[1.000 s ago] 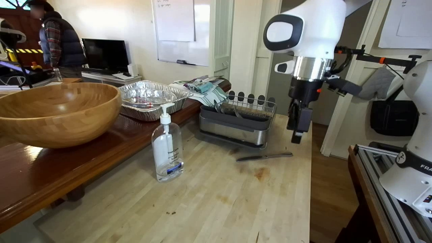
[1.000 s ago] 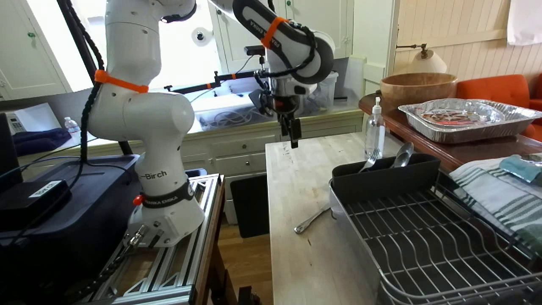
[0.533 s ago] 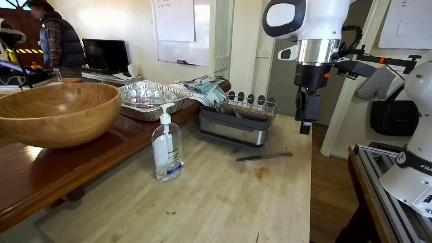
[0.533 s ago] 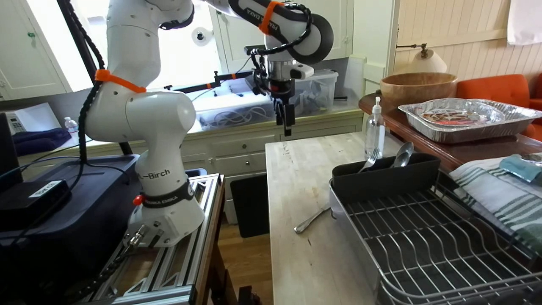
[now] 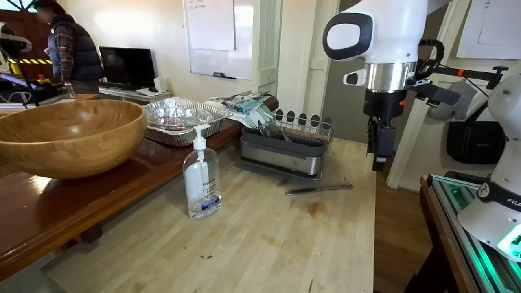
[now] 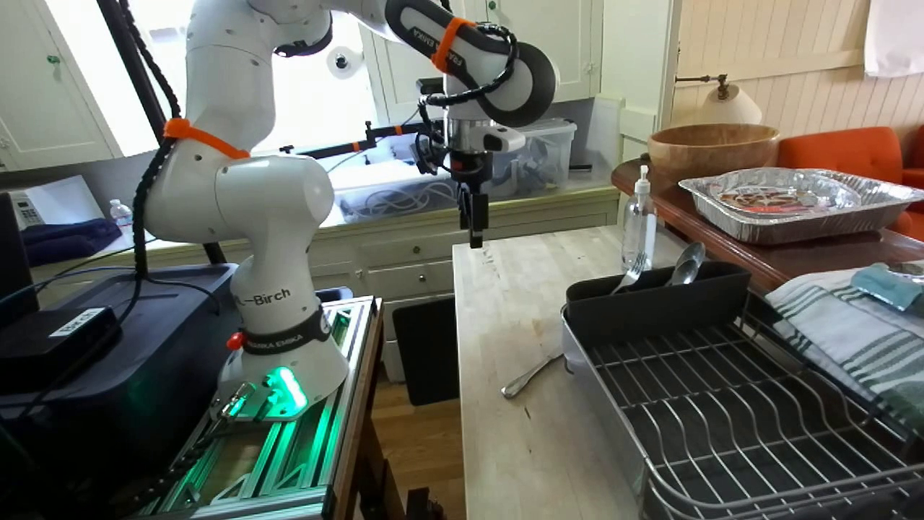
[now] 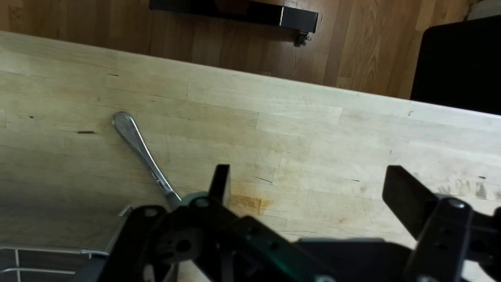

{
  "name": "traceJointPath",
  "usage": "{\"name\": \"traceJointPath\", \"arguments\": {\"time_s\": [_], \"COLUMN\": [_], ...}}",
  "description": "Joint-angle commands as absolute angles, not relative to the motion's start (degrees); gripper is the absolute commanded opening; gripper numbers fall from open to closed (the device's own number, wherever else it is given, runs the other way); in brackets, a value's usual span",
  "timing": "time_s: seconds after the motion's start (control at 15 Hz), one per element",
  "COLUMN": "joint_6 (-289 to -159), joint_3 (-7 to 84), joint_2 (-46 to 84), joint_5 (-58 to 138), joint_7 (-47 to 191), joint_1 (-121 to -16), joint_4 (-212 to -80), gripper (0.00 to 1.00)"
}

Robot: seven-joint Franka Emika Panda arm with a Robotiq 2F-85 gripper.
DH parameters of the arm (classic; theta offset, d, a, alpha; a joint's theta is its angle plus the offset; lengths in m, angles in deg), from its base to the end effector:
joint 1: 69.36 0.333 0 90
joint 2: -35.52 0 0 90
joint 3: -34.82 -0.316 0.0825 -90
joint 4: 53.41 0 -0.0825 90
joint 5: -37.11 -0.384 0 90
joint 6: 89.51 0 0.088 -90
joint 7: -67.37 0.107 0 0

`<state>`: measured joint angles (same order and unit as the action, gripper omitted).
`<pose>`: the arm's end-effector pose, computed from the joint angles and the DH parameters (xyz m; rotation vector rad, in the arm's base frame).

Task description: Pick up the fork and place it in the bottom cutlery holder of the drying rack

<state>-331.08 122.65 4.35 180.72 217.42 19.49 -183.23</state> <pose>0.3388 0.1075 0.3414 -3.1151 -0.2247 0.1669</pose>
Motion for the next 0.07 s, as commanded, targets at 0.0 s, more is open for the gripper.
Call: {"name": "traceJointPath", "arguments": {"time_s": [0.0], "joint_6": [-331.04], "joint_3": [122.48], "joint_2": [4.42], "joint_5": [180.72], "joint_7": [217.5], "joint_1": [19.36], "joint_4": [-183.16], "gripper": [1.0]}}
